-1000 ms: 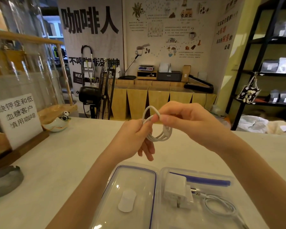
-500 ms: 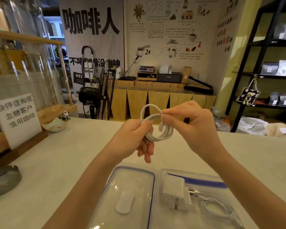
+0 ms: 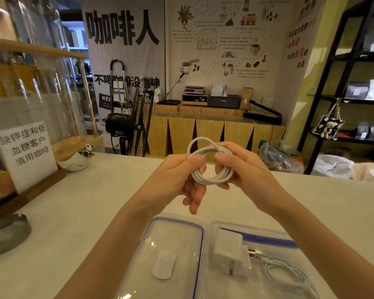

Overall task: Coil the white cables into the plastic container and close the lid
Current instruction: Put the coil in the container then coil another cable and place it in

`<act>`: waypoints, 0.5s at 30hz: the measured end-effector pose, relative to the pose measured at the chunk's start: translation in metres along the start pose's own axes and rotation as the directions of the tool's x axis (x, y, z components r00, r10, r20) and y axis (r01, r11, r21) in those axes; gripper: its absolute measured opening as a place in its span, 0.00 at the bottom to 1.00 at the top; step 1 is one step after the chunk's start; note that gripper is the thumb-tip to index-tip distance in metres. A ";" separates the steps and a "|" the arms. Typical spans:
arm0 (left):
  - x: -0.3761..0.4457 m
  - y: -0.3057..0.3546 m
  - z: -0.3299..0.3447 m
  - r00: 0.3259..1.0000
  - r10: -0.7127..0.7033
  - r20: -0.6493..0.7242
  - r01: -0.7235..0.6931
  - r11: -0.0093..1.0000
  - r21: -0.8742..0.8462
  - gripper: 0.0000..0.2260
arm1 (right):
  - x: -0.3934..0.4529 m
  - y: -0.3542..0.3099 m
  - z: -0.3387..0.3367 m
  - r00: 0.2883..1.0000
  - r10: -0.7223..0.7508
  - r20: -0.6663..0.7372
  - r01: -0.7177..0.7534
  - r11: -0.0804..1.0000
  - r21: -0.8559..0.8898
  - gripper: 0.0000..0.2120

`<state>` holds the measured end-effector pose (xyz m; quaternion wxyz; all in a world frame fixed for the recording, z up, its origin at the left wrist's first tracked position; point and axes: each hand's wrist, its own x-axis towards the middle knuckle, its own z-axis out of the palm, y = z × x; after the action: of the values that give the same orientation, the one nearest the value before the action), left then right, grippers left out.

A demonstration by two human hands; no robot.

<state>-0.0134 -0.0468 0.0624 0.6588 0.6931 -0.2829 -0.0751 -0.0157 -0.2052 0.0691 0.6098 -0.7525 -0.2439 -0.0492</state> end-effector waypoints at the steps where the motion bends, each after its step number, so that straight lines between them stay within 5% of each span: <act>1: 0.000 0.001 -0.001 1.000 -0.017 0.014 0.017 1.000 -0.011 0.16 | -0.001 -0.001 -0.001 0.999 0.034 0.004 -0.034 0.999 0.026 0.08; 5: -0.003 0.004 -0.009 0.996 -0.071 0.046 0.073 0.997 -0.039 0.17 | -0.005 -0.004 -0.012 0.972 0.236 -0.007 -0.235 0.970 0.067 0.18; 10: -0.004 0.006 -0.012 0.985 -0.111 0.130 0.107 0.994 0.033 0.17 | -0.018 -0.004 -0.024 0.991 0.107 0.074 -0.105 0.994 -0.038 0.15; 15: -0.005 0.006 -0.017 0.954 -0.155 0.255 0.134 0.986 0.100 0.16 | -0.024 -0.005 -0.029 0.982 0.167 0.093 -0.156 0.981 -0.114 0.16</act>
<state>-0.0109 -0.0292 0.0691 0.5797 0.7221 -0.3186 -0.2024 -0.0325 -0.2396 0.0724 0.5574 -0.8028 -0.2099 0.0260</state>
